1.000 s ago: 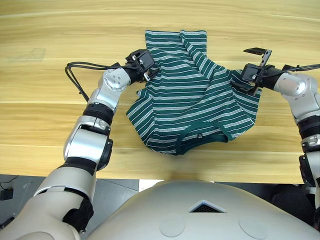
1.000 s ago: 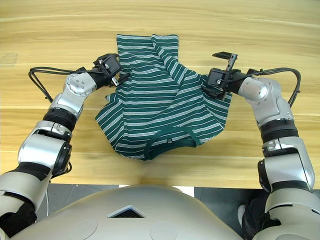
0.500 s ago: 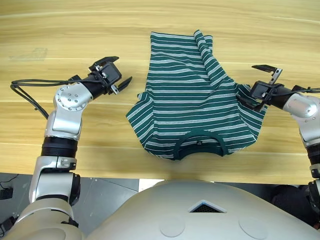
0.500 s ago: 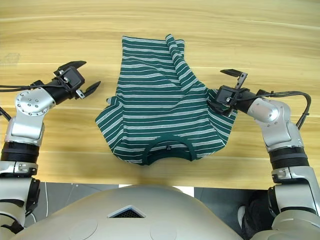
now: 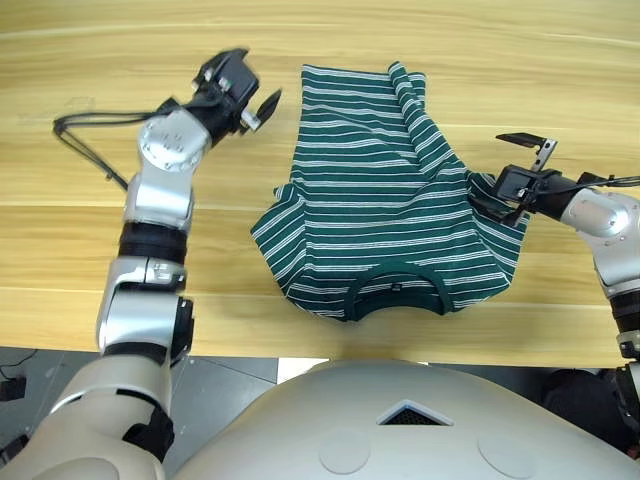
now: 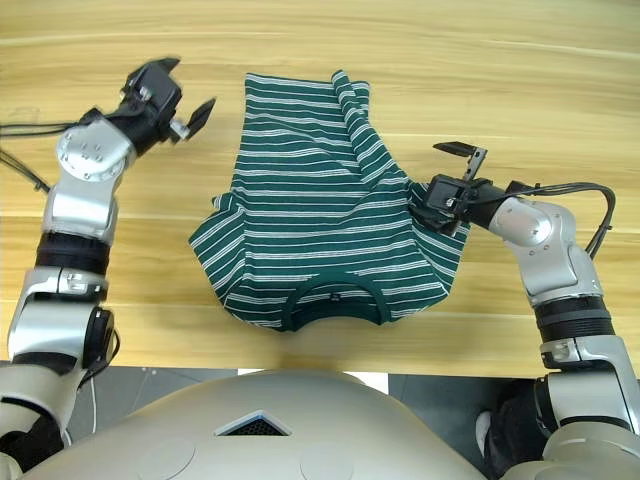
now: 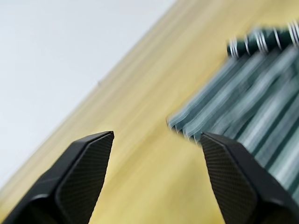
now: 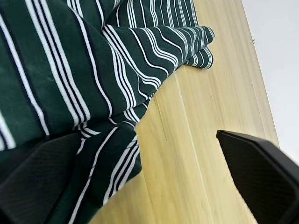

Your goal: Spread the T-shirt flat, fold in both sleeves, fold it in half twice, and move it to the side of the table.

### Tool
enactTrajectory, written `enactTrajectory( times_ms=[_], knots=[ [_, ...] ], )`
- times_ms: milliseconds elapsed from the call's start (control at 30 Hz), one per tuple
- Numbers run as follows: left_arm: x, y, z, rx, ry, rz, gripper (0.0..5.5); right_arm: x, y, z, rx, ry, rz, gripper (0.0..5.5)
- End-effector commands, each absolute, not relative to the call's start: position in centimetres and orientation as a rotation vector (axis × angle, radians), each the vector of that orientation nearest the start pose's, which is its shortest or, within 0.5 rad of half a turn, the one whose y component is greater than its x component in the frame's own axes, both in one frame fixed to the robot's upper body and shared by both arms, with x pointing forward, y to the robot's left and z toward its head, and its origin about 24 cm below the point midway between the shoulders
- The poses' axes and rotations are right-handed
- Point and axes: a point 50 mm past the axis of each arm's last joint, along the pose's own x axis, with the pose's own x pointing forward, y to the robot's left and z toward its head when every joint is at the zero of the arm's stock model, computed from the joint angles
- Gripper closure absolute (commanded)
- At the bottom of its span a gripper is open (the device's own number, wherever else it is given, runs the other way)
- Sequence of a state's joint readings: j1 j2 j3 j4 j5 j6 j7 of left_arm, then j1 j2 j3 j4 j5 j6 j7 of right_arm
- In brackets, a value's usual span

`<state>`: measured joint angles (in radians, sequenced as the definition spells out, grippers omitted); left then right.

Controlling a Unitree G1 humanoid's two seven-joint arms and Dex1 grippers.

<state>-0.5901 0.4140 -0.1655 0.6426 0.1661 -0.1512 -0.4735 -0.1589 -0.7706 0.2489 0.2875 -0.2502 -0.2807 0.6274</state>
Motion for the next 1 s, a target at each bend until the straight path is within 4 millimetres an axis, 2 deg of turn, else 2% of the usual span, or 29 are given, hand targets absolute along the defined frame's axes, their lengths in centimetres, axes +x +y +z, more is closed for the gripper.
enactTrajectory(
  times_ms=[33,200,333,433,533,633,767,867,1000],
  knots=[
    [37.0,13.7,6.5,0.771,0.13,-0.637,2.07,24.6,-23.7,1.5,-1.014,0.382,0.91,0.12],
    [36.5,10.8,3.9,0.872,0.204,-0.76,2.07,24.6,-23.3,1.7,-1.014,0.363,0.92,0.12],
    [35.6,10.6,1.8,0.984,0.265,-0.802,2.07,24.4,-23.3,1.9,-1.009,0.354,0.917,0.12],
    [34.5,11.9,0.1,0.978,0.313,-0.808,2.07,24.0,-23.5,1.7,-1.0,0.362,0.914,0.12],
    [33.6,14.7,-0.7,0.987,0.353,-0.798,2.07,23.6,-23.8,1.7,-0.991,0.37,0.892,0.12],
    [33.3,18.3,-0.2,0.976,0.359,-0.764,2.07,23.3,-23.7,1.4,-0.978,0.371,0.887,0.12],
    [32.9,21.2,1.0,0.942,0.339,-0.729,2.07,23.2,-23.2,1.3,-0.971,0.363,0.894,0.12],
    [32.3,21.6,0.7,0.909,0.332,-0.738,2.07,23.3,-22.9,1.2,-0.97,0.356,0.898,0.12],
    [32.0,20.8,0.4,0.892,0.318,-0.752,2.07,23.6,-22.7,1.3,-0.952,0.338,0.894,0.12]
  ],
)
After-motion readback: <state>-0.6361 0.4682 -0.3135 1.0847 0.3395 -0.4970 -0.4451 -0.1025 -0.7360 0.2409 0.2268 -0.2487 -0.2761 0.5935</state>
